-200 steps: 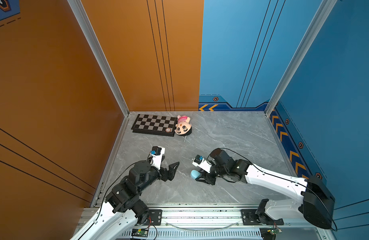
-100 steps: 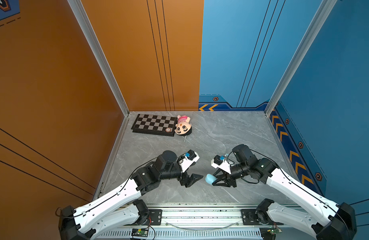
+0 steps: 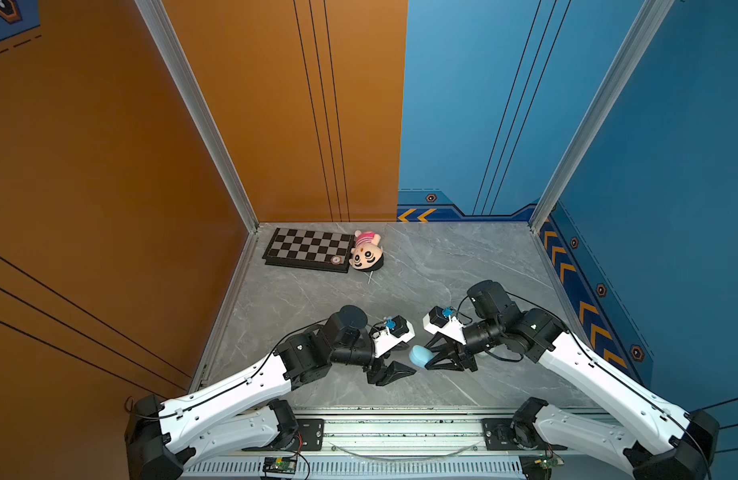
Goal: Insert the wireless bluetooth earbuds into the charging case
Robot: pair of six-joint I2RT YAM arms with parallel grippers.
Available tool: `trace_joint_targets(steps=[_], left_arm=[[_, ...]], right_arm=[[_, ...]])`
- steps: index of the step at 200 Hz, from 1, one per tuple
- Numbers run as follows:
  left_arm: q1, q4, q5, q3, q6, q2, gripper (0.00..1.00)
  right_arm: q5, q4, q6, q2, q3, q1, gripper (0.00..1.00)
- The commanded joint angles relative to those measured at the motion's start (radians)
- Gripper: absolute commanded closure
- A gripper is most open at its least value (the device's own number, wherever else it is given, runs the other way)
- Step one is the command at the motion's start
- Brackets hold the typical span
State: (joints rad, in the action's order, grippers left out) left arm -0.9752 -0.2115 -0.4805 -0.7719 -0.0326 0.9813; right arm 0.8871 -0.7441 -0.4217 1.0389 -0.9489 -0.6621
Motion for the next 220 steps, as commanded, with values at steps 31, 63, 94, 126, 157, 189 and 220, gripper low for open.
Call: trace_joint_targets(steps=[31,63,94,126,157,189,220], left_arm=[[-0.02,0.052,-0.039,-0.055,0.003,0.018,0.49],[-0.023,0.052,-0.041,-0.046,0.013,0.023,0.56],[-0.025,0.045,-0.034,-0.04,0.016,0.02,0.47],[-0.024,0.037,-0.034,-0.035,0.012,0.016,0.4],[-0.024,0.037,-0.04,-0.041,0.012,0.026,0.44],[-0.024,0.036,-0.043,-0.045,0.008,0.035,0.46],[-0.024,0.033,-0.041,-0.05,0.005,0.045,0.45]], right_arm=[[0.003,-0.033,-0.017,0.0,-0.028,-0.013,0.77],[-0.005,-0.031,-0.016,-0.011,-0.022,-0.016,0.78],[-0.008,-0.027,-0.015,-0.019,-0.025,-0.016,0.77],[-0.011,-0.018,-0.007,-0.023,-0.031,-0.017,0.78],[-0.01,0.0,0.009,-0.025,-0.029,-0.019,0.78],[-0.013,0.022,0.027,-0.03,-0.031,-0.02,0.78],[-0.015,0.031,0.035,-0.033,-0.03,-0.019,0.78]])
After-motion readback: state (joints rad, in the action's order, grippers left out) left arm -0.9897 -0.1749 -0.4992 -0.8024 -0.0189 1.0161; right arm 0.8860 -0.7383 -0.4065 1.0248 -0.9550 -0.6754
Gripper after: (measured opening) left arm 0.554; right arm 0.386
